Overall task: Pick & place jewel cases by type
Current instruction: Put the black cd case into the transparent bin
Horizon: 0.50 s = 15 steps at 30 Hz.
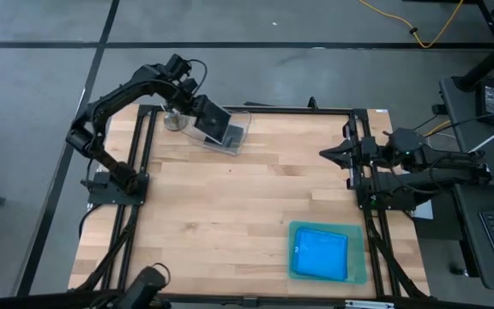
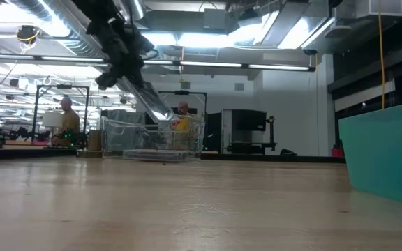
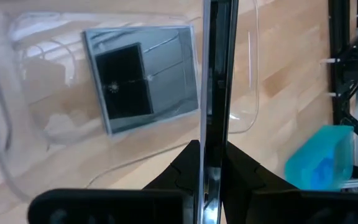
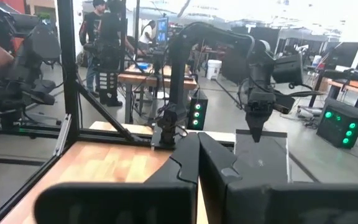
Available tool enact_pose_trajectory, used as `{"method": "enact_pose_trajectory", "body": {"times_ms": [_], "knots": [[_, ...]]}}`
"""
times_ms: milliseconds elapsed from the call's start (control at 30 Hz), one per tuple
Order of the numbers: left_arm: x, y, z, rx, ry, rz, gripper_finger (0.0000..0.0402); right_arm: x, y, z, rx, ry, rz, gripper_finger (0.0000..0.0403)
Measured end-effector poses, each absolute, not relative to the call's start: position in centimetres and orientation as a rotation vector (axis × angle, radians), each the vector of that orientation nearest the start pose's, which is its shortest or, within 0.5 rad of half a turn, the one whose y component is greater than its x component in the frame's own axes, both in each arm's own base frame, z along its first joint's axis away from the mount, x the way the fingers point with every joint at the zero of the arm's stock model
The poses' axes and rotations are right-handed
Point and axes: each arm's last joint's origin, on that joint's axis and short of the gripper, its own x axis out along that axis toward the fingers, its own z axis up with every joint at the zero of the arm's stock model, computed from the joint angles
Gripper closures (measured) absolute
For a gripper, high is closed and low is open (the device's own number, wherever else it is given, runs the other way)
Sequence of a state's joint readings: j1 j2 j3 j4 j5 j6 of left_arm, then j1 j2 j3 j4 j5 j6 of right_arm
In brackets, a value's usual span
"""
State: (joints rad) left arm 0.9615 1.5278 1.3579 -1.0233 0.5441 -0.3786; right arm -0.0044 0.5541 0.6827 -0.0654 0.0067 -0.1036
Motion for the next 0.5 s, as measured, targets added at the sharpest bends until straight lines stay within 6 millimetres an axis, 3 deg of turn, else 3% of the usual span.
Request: {"method": "enact_pose_trajectory", "body": {"times_ms": [500], "knots": [[20.5, 24.2, 27.8, -1.164, 0.842, 0.548, 0.0375, 12.7, -0.1, 33.6, -0.088, -0.026, -0.012, 0.0395]]}}
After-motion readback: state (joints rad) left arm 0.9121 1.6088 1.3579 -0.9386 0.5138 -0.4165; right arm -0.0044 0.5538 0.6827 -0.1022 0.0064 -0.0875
